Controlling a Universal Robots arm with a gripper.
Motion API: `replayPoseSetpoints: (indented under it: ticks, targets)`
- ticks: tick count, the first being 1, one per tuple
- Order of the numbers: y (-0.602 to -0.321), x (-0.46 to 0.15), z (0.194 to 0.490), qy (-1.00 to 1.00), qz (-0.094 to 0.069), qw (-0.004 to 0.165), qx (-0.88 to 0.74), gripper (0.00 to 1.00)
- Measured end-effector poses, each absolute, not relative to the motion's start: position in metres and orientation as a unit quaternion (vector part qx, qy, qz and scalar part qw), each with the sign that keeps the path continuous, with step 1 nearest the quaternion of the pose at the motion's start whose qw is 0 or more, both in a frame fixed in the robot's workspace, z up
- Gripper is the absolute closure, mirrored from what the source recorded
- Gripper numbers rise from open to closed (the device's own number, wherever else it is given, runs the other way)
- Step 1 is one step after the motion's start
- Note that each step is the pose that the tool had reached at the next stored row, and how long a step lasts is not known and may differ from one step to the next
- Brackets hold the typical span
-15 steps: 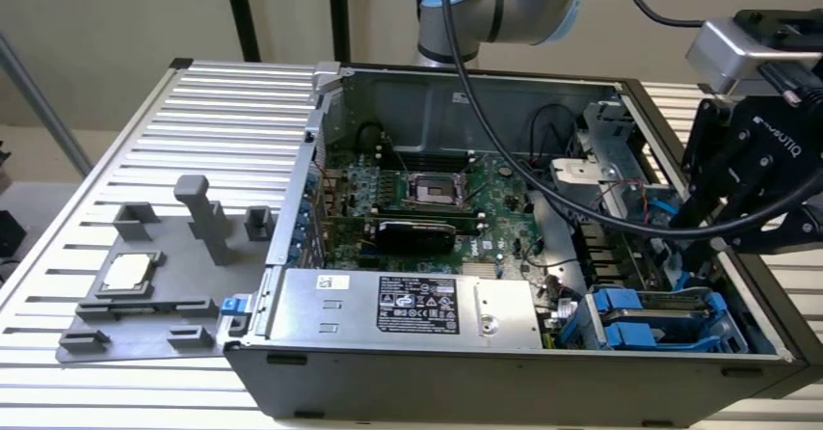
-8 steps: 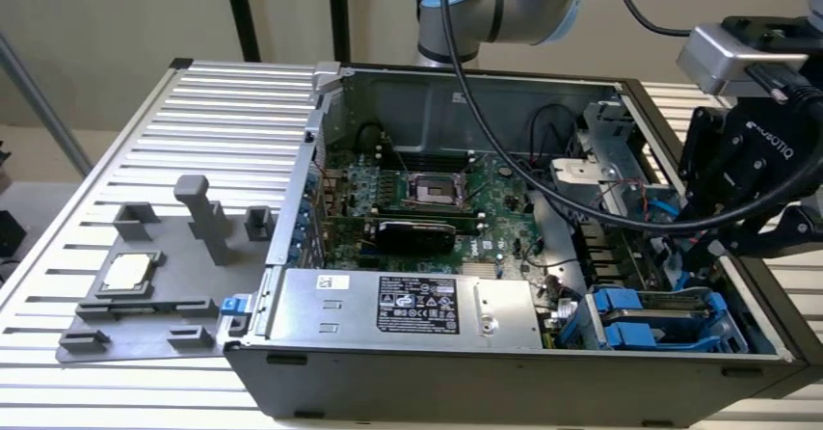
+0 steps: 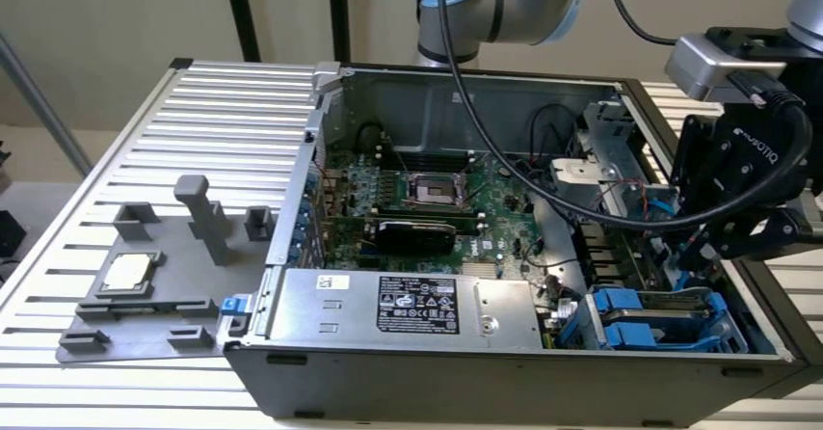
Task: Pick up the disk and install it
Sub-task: 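Insert the first disk wire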
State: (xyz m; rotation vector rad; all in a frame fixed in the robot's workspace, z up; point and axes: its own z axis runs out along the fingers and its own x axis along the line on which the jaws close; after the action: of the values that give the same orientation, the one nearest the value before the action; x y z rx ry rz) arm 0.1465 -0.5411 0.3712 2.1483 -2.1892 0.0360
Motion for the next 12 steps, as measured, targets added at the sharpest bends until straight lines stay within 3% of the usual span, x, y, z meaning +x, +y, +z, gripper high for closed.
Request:
replayPoseSetpoints:
  ticks: [12]
  targets:
    - [-0.5405,0.1467,0.3669,-0.717,0.022,0.049,0.696,0.63]
